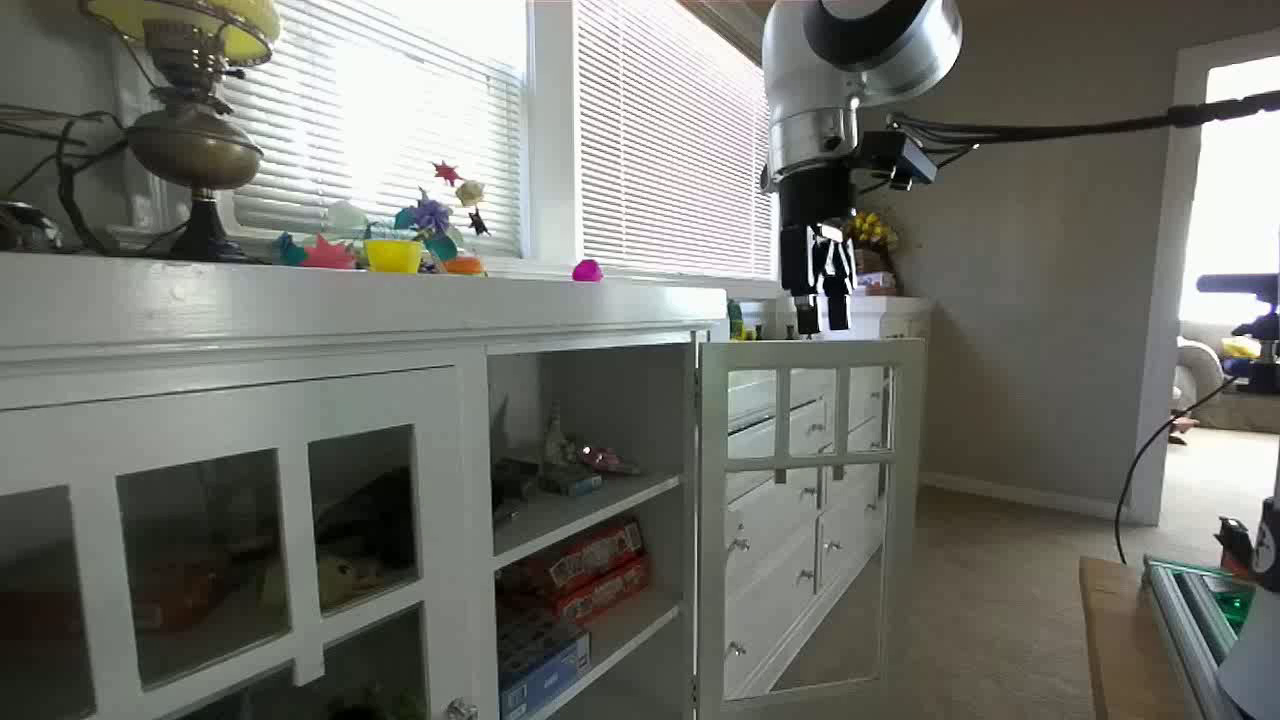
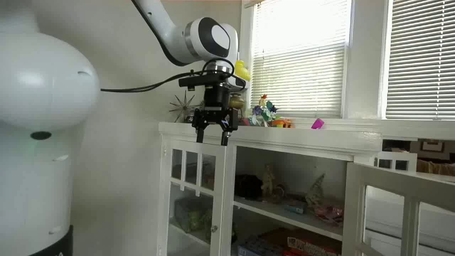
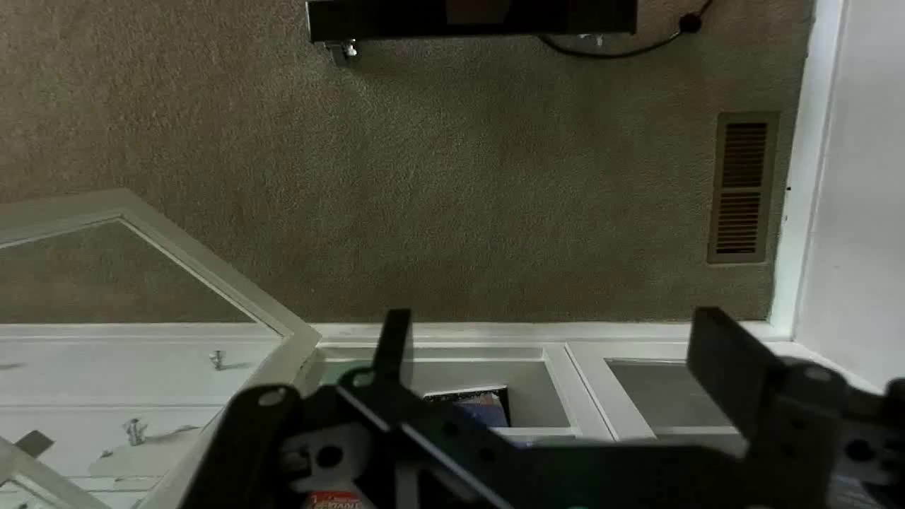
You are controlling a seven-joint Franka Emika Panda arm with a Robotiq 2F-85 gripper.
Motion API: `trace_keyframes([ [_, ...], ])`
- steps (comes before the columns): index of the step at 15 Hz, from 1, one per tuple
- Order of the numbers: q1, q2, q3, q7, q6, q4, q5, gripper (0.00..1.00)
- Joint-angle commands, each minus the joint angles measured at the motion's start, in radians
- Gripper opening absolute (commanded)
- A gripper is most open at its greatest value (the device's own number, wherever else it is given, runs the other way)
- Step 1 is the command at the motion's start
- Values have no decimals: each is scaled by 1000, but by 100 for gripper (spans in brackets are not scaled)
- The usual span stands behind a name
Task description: Move the pink bowl to the right
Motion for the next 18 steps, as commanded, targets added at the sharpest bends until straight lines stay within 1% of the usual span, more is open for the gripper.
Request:
trace_keyframes([
  [1,-7,0,6,-3,-2,1,3,100],
  [16,-7,0,6,-3,-2,1,3,100],
  [18,-17,23,14,-1,2,16,-39,100],
])
